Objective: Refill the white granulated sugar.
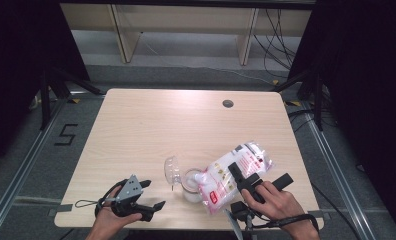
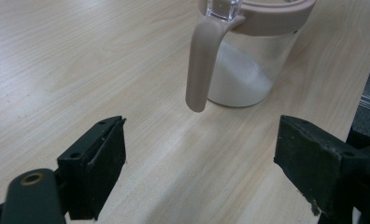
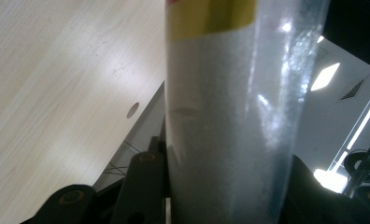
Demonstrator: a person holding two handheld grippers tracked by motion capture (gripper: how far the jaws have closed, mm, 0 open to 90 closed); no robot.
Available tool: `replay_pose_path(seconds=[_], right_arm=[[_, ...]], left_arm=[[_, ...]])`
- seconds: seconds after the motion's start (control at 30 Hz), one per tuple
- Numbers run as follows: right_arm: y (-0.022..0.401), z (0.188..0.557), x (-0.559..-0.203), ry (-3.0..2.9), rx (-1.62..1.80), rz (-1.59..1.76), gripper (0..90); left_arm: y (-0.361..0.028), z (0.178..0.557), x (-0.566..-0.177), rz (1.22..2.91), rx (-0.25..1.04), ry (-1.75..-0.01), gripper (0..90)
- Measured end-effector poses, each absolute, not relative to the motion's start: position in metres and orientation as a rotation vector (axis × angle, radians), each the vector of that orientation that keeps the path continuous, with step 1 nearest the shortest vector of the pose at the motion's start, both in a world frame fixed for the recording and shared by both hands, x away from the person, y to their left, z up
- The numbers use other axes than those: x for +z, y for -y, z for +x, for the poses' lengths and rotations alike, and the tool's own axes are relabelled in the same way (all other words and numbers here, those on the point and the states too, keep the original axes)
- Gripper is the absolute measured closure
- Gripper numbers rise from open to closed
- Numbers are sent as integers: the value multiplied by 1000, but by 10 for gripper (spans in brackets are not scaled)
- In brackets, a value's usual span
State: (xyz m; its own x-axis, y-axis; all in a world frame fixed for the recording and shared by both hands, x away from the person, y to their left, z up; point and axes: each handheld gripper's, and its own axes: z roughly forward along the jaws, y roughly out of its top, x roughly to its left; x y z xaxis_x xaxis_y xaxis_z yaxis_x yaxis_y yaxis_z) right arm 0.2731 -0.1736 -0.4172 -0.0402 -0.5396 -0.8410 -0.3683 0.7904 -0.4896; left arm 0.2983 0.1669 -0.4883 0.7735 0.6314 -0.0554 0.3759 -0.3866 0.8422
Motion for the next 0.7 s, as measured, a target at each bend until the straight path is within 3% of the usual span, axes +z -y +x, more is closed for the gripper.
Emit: replay_pose_path(seconds=[0.7], right_arm=[[173,273,-419,-1655,-168,-740,703]], left_arm=[[-167,299,-488,2034,348,-737,161]])
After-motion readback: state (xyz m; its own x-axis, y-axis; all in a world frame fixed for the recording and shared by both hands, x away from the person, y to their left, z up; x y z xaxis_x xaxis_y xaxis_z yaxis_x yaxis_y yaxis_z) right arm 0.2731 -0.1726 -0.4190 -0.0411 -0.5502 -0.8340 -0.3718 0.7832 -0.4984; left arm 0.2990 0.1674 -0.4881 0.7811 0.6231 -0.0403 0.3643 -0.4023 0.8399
